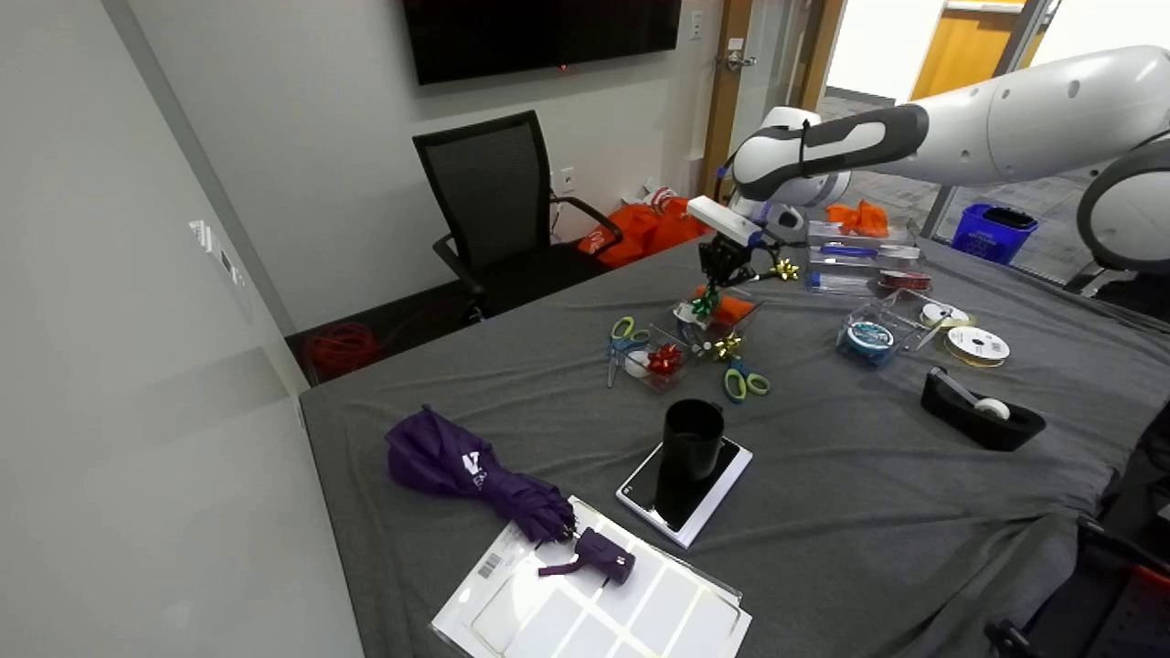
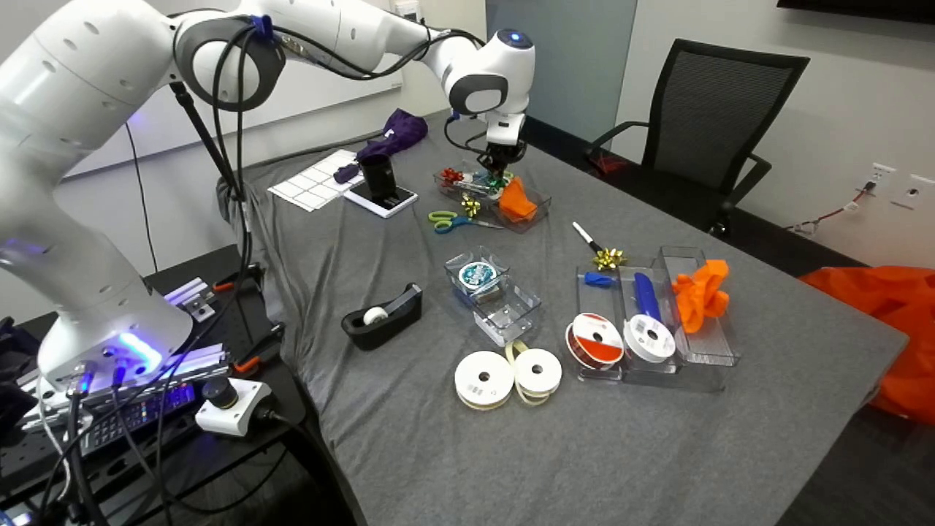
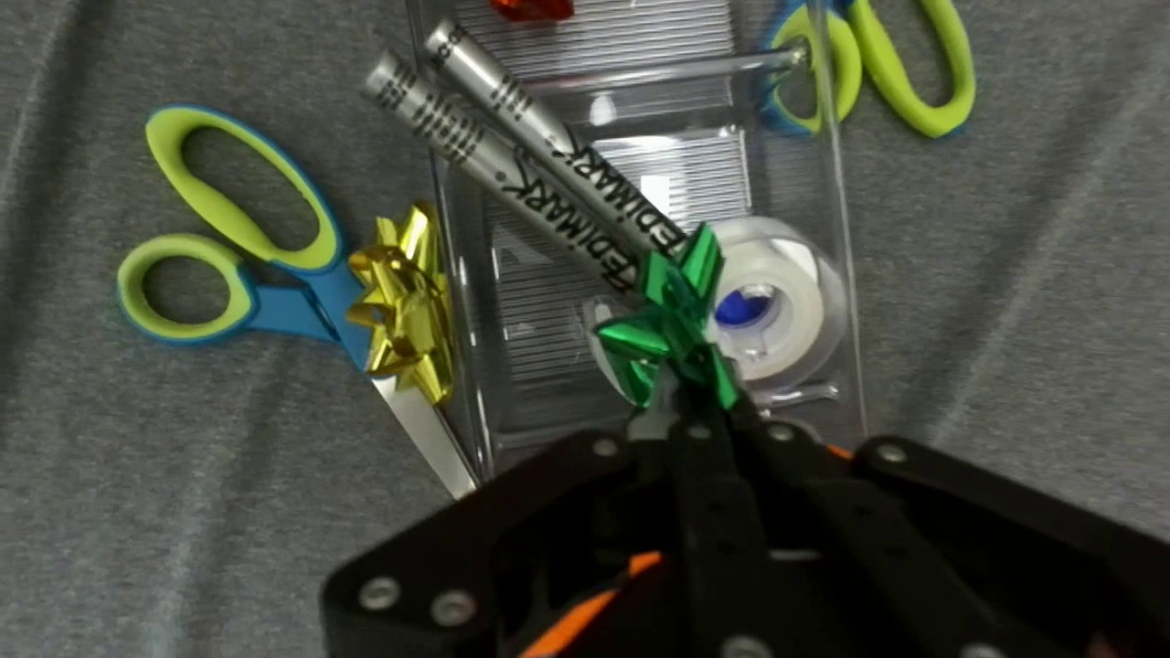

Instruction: Move the green object to the object on the right

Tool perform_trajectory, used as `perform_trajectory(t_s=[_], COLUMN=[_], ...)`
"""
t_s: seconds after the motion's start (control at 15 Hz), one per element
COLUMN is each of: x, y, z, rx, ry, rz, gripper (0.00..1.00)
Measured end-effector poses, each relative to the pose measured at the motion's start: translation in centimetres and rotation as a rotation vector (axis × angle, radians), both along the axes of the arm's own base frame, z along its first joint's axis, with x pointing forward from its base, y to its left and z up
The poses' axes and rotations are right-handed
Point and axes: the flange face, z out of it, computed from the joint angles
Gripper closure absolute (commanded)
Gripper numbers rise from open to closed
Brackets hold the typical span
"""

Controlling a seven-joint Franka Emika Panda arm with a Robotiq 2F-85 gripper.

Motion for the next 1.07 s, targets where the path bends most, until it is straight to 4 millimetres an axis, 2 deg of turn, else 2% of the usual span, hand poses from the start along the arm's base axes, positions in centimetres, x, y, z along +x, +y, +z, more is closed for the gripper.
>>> perform_trajectory(t_s=[0.27,0.53,0.8,1.07], x=[0.0,-1.1,-2.2,-3.0], y=[-2.1,-5.4,-9.2,-13.2], z=[5.2,9.2,11.6,13.0], rx=[-0.011,-0.062,-0.166,-0.363], ry=[-0.06,-0.085,-0.097,-0.092], rz=[0.044,0.12,0.121,0.155], gripper=[0.99,0.99,0.99,0.99])
